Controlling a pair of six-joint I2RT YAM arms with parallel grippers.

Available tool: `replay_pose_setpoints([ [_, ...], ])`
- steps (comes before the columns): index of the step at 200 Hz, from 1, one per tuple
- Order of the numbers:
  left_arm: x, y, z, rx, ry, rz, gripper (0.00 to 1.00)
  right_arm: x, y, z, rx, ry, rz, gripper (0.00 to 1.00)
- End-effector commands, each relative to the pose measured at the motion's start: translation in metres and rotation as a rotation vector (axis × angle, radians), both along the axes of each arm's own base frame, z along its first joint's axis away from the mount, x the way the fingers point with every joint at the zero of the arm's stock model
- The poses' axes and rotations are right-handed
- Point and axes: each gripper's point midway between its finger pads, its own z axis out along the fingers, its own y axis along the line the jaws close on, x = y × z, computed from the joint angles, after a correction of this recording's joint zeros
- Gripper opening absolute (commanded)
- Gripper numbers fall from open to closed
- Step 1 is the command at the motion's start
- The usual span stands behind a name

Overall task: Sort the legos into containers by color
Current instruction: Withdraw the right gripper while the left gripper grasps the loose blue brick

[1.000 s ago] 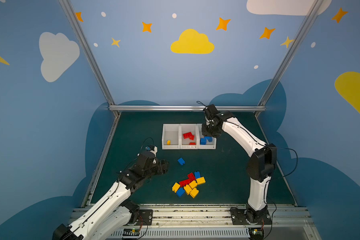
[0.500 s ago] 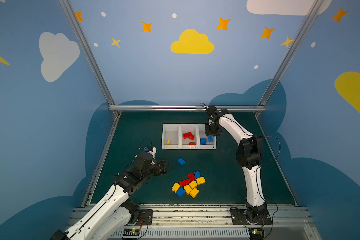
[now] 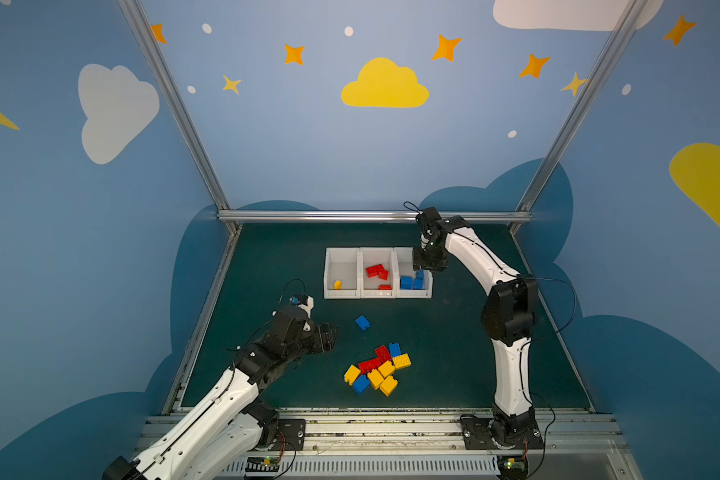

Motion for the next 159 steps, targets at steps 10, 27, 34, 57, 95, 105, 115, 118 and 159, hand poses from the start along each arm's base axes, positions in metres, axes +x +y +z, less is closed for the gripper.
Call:
replay_pose_setpoints([
  [10,0.003,-0.002,-0.003,0.017,0.001,-0.02,0.8,-0.033,0.006,0.028,0.132,-0.047,-0.031,0.55],
  [27,0.006,-0.006,-0.003,0.022,-0.002,-0.04,0.8,-0.053,0.001,0.038,0.159,-0.079,-0.04,0.55],
  [34,0.008,-0.007,-0.003,0.029,0.0,-0.051,0.8,-0.061,-0.002,0.042,0.155,-0.078,-0.038,0.56],
  [57,0.015,-0.013,-0.004,0.063,0.013,-0.086,0.8,-0.091,-0.02,0.054,0.117,-0.083,-0.038,0.56],
  [95,0.028,-0.028,-0.011,0.079,0.035,-0.151,0.81,-0.157,-0.037,0.031,0.115,-0.047,-0.104,0.56],
  [105,0.032,-0.034,-0.012,0.087,0.038,-0.183,0.81,-0.174,-0.041,0.021,0.111,-0.032,-0.124,0.56],
  [115,0.036,-0.037,-0.015,0.111,0.055,-0.205,0.82,-0.191,-0.045,0.011,0.099,-0.015,-0.148,0.57],
  [118,0.037,-0.038,-0.015,0.118,0.058,-0.212,0.82,-0.195,-0.046,0.008,0.095,-0.01,-0.154,0.57],
  [159,0.054,-0.055,-0.033,0.198,0.121,-0.311,0.81,-0.233,-0.053,-0.019,0.096,0.03,-0.221,0.57],
])
